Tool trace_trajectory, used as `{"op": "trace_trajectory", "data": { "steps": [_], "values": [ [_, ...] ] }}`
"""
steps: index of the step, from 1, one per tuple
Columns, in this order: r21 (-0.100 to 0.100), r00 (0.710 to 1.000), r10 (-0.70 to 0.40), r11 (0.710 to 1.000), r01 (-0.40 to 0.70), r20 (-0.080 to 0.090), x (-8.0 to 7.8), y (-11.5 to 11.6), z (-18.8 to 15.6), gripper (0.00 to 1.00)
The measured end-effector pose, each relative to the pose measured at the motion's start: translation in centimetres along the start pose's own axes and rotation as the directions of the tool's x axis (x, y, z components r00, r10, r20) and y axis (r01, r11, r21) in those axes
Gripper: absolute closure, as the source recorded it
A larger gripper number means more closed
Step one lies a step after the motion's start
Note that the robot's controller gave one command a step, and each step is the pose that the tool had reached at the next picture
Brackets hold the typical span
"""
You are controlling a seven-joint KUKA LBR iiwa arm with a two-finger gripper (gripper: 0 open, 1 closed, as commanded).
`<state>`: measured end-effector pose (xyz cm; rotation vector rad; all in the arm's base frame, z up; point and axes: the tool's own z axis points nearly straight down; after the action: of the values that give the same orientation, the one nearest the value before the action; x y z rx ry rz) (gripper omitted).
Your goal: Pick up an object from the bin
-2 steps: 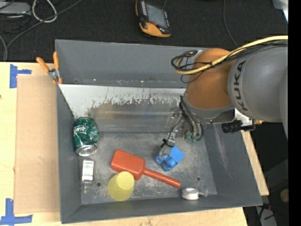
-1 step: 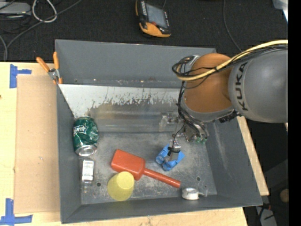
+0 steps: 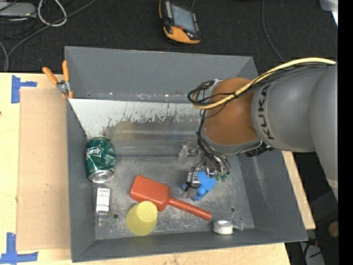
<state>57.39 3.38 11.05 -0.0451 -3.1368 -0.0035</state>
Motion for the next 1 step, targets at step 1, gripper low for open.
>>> {"op": "trace_trajectory", "data": {
  "steps": [1],
  "values": [
    [0.001,0.931,-0.365,0.931,0.365,0.002,-1.30,-0.22,3.20,1.00]
  ]
}}
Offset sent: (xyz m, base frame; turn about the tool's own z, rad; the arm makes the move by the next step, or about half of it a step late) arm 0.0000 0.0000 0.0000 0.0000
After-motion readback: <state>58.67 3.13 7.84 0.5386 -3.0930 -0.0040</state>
